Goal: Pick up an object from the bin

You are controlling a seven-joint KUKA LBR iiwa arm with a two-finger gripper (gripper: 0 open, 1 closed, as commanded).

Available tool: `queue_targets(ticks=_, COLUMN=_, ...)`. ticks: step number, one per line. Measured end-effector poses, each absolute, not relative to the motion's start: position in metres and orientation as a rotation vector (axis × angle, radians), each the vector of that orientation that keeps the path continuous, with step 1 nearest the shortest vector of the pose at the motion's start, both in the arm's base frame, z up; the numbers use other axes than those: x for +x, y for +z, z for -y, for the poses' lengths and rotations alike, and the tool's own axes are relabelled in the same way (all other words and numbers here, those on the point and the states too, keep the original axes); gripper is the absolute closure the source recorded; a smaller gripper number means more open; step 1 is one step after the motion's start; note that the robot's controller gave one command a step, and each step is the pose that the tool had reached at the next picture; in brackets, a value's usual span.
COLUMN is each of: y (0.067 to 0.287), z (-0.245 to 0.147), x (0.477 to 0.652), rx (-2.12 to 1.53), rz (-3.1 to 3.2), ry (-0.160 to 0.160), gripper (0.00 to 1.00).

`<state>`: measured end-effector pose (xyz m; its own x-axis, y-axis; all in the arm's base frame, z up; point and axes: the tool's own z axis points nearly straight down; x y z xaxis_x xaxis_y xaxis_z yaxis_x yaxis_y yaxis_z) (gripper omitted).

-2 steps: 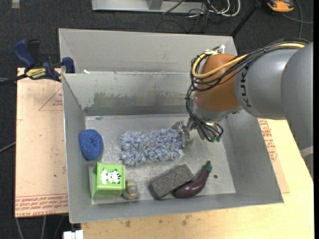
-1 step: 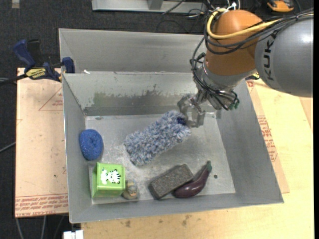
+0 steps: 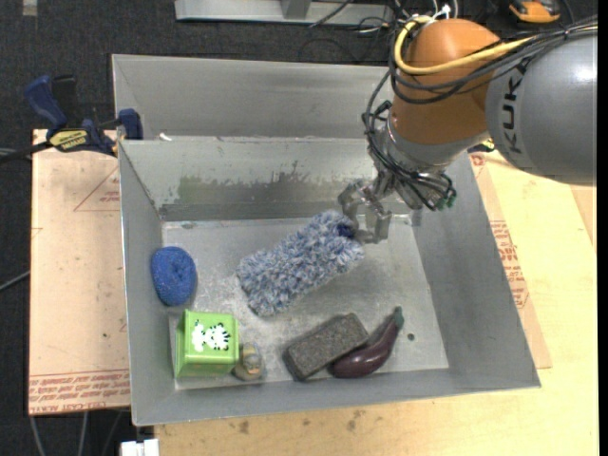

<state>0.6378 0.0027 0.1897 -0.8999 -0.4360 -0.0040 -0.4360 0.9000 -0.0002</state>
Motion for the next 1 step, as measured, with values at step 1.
queue_targets(ticks=1, y=0.2319, z=-0.0037, x=0.6358, rx=-0.716, rz=-3.06, ry=0.002, gripper=1.0)
